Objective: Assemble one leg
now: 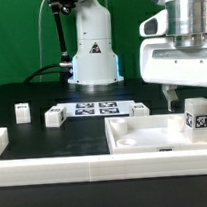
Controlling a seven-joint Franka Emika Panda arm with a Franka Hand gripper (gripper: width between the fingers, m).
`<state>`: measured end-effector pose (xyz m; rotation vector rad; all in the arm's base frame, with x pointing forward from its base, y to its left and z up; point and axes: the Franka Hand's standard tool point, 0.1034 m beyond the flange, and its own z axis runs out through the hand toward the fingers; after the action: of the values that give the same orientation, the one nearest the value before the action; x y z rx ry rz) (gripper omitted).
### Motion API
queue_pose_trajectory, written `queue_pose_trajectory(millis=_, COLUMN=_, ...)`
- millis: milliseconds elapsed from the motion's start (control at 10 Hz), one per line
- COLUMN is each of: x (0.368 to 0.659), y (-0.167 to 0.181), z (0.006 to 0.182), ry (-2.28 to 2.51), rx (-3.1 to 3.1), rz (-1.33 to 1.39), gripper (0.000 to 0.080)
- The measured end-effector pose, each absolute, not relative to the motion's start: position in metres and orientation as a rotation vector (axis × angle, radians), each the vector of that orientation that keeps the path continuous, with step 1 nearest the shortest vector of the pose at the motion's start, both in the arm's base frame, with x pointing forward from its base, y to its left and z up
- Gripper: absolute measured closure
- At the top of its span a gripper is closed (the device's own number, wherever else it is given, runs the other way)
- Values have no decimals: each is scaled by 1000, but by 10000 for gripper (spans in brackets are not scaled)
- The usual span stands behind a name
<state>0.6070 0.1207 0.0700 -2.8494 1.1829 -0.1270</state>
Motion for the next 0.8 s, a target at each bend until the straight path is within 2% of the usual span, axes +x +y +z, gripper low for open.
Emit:
queue_pose_trajectory(millis=500, x=607, y=122, z=70, ry=486, rx=-3070, rz=-146, gripper=151)
queue_pose_trajectory(millis=800, x=607, y=122, z=70, ry=257, rx=-3113, rz=-152, gripper=151)
